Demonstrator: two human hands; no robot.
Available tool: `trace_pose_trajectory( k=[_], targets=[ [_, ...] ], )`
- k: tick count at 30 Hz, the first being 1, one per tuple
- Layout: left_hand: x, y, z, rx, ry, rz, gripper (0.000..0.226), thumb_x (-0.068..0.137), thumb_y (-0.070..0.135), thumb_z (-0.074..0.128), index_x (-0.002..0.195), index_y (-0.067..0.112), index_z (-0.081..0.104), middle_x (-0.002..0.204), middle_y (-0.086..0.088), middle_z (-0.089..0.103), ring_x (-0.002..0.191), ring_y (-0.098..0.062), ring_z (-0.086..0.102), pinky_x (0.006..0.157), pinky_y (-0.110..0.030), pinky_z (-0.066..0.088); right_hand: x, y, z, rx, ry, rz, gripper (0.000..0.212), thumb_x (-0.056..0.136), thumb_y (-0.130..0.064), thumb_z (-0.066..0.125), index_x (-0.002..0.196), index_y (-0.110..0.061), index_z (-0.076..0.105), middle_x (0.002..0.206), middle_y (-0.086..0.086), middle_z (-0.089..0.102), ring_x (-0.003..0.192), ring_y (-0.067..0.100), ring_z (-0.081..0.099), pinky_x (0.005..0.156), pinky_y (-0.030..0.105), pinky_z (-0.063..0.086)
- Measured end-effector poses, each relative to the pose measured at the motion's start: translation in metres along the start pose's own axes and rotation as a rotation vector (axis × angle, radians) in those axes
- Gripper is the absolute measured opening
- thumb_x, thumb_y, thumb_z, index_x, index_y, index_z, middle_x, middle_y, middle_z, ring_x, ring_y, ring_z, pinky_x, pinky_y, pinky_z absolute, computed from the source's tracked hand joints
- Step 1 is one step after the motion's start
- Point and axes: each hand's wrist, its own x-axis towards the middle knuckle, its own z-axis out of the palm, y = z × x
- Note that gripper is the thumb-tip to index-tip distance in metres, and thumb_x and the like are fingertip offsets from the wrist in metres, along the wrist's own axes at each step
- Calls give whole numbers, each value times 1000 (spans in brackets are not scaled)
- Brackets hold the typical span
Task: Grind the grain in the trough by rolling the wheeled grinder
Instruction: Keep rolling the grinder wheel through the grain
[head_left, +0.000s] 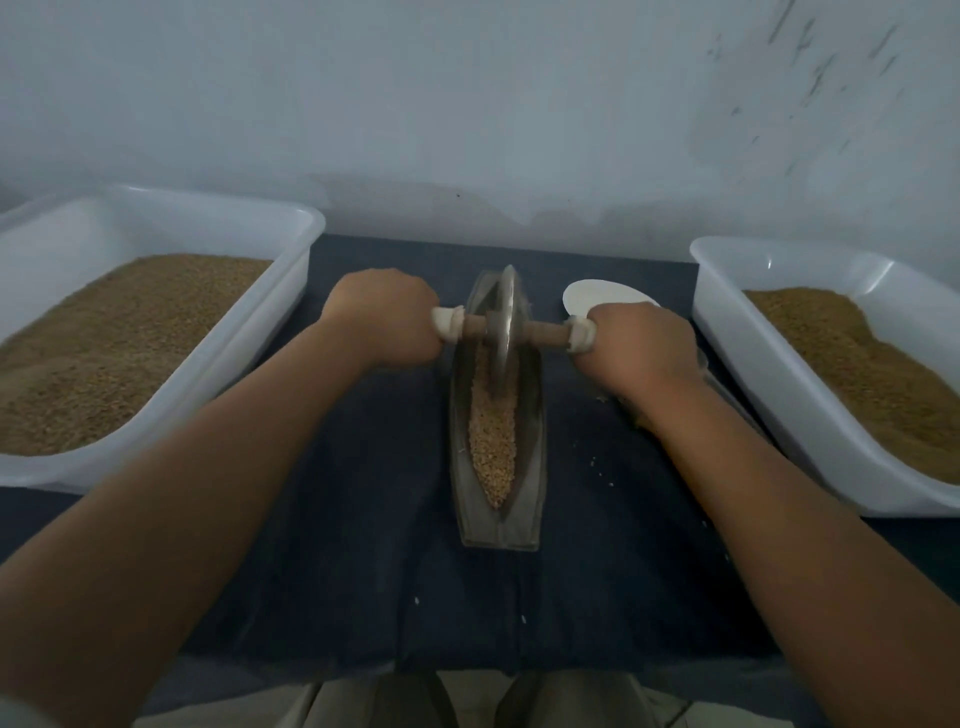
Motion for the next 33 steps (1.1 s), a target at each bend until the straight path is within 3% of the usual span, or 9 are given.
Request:
trace_pose_trajectory(
  k=[5, 7, 9, 12, 18, 22, 28, 30, 33],
  targets=[
    [-37, 2, -4, -10, -27, 55, 21, 78, 49, 59, 73, 29, 59, 71, 8, 59, 66, -19, 58, 60, -31, 42, -14, 12, -14, -1, -307, -131, 28, 84, -50, 50, 74, -26, 61, 73, -7, 61, 73, 18, 60, 66, 35, 49],
    [-68, -1, 1, 21, 54, 113, 24, 78, 53, 57, 68, 31, 54, 63, 10, 54, 57, -13, 54, 52, -27, 36, -35, 19, -28, 57, -488, -195, 27, 74, -55, 50, 72, -31, 64, 65, -7, 63, 64, 9, 60, 58, 33, 47],
    [-89, -2, 5, 27, 137, 145, 28, 76, 55, 55, 63, 32, 47, 55, 12, 48, 48, -9, 46, 48, -24, 28, -52, 21, -38, 107, -538, -223, 28, 64, -62, 45, 78, -45, 63, 69, -23, 65, 57, 4, 59, 52, 32, 43],
    [-74, -2, 6, 17, 87, 108, 30, 80, 57, 55, 65, 31, 50, 58, 11, 50, 51, -11, 49, 49, -25, 31, -46, 18, -29, 77, -477, -170, 33, 68, -59, 47, 67, -29, 61, 62, -8, 63, 63, 11, 61, 55, 33, 45],
    [4, 3, -3, 20, 43, -16, 28, 77, 55, 58, 77, 27, 65, 78, 6, 64, 75, -26, 64, 66, -34, 45, 6, 1, -2, -15, -73, -18, 38, 87, -47, 35, 77, -19, 58, 70, -2, 61, 68, 24, 59, 58, 31, 40],
    [-14, 7, -8, 17, 5, 30, 27, 78, 53, 53, 75, 28, 61, 73, 8, 59, 68, -19, 59, 61, -32, 42, -5, 6, -7, 19, -185, -81, 39, 89, -52, 38, 88, -24, 64, 90, -3, 69, 91, 29, 67, 73, 38, 52],
    [-81, -4, 3, 26, 55, 139, 26, 75, 57, 54, 65, 32, 52, 57, 12, 52, 51, -8, 49, 48, -24, 33, -50, 22, -35, 99, -539, -196, 30, 66, -58, 49, 64, -30, 60, 60, -13, 63, 57, 7, 61, 50, 31, 40],
    [-70, -5, 6, 41, 41, 125, 28, 76, 57, 53, 66, 32, 53, 58, 11, 53, 52, -9, 50, 48, -25, 31, -44, 20, -32, 95, -514, -178, 31, 69, -57, 50, 63, -28, 59, 58, -8, 62, 57, 10, 60, 51, 30, 39],
    [-31, -3, 10, 4, 12, 26, 29, 80, 57, 57, 69, 30, 57, 67, 10, 58, 58, -12, 52, 52, -27, 33, -18, 10, -18, 11, -194, -139, 37, 80, -54, 41, 70, -24, 59, 67, -5, 59, 63, 16, 55, 55, 31, 40]
  ],
)
